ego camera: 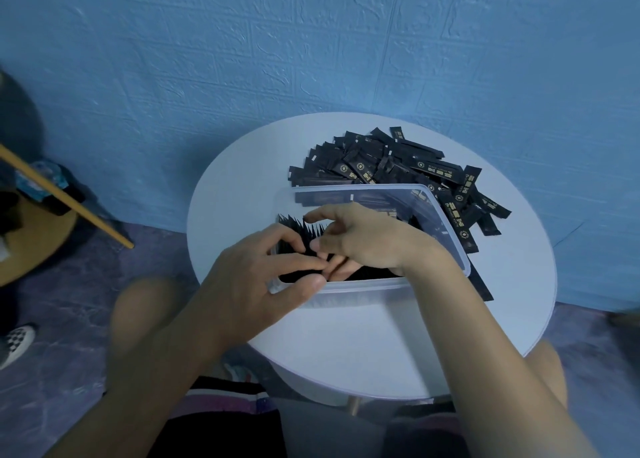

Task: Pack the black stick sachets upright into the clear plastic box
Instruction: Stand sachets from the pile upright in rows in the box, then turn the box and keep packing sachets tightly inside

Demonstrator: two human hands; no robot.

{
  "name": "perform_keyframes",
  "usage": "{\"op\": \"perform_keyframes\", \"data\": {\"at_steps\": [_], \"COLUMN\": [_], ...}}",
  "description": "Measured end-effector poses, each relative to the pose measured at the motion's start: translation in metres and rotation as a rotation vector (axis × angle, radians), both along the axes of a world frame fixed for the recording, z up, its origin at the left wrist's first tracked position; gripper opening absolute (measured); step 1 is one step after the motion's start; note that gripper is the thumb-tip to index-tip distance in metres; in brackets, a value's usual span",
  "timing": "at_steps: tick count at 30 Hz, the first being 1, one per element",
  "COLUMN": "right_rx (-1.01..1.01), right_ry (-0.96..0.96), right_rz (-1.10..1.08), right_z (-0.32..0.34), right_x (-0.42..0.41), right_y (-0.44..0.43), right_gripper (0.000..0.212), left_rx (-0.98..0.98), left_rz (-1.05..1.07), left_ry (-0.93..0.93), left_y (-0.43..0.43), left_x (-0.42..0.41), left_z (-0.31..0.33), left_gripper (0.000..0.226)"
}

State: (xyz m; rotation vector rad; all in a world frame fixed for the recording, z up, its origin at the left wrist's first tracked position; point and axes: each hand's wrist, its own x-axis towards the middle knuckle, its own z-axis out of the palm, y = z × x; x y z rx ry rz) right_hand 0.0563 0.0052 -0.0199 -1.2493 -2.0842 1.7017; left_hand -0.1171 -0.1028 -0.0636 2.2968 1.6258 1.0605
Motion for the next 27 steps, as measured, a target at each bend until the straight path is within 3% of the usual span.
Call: {"op": "perform_keyframes", "data": {"at_steps": [8,21,27], "right_rx": [-0.025,0.12,0.242], "right_ry": [0.015,-0.051,0.1], "right_rz": [-0.027,-0.024,-0.227], "right_z": [0.002,0.0,0.015], "right_x": [0.0,0.006,0.061], "right_y": [-0.001,0.006,0.014], "right_gripper": [0.053,0.044,0.029], "left_rx": [-0.026,-0.031,-0.031], "left_rz": [0.009,0.036,0.058], "left_ry": [-0.005,0.003,0.025], "left_y": [0.004,0.01,0.008], "left_x": [0.001,0.004,0.006], "left_z": [-0.004,0.0,0.001], "left_gripper": [0.034,0.041,0.054]}}
